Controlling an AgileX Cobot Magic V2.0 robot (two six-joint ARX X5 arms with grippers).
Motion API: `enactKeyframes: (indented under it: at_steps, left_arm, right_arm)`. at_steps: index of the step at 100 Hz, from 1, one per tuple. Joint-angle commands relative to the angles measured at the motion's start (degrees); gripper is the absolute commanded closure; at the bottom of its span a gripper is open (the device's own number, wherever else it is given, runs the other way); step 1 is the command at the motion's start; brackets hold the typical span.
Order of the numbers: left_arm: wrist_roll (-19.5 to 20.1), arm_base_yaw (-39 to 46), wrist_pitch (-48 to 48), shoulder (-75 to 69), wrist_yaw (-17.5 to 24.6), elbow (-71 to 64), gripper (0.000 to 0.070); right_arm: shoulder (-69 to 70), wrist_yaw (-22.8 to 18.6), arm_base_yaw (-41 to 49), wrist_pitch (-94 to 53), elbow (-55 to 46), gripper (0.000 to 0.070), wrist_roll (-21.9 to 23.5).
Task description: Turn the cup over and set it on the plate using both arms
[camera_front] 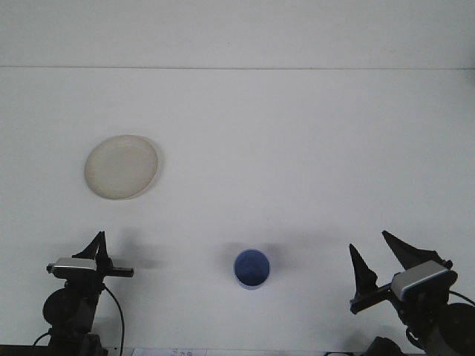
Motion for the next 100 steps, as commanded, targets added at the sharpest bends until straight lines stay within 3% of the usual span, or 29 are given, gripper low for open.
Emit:
enactKeyframes:
  at_steps: [1,24,30,45,58,68,83,100]
  left_arm:
    - [-0.52,0.11,0.59,-0.09,-0.09,-1.11,0.0687]
    - [-2.19,0.11,0.59,-0.09,-0.07,-1.11,0.0687]
    - [-4.96,0.11,0.59,-0.09,-0.09,-1.11,0.0687]
    - [-17.4,0.09,0.59,-0.09,-0.09,-1.11,0.0687]
    - [-21.55,0.09,1.6,-0.07,-0.09,-1.11,0.0687]
    - [-27.98,0.09,3.67,-0.07,0.07,-0.81,0.0689]
    - [-31.5,0.09,0.9,1.64,1.97,5.7,0.0688]
    - [-29.18,0.09,-3.5,11.04,5.84,18.86,0.0688]
  right_arm:
    - [-3.26,-0.04,0.5,1.75,-2.8,0.0231,0.63]
    - [-10.86,-0.07,0.5,2.08,-9.62,0.0231,-0.02]
    - [-11.28,-0.04,0.5,2.08,-9.92,0.0231,-0.02]
    - [-11.28,-0.04,0.5,2.51,-9.92,0.0231,-0.09]
    - [-11.28,-0.04,0.5,3.3,-9.92,0.0231,-0.09]
    - [-11.28,-0.04,0.5,3.76,-9.92,0.0231,-0.2]
    - [-11.28,-0.04,0.5,3.8,-9.92,0.0231,-0.33]
    - [-11.28,-0.04,0.5,3.8,-9.92,0.0232,-1.4]
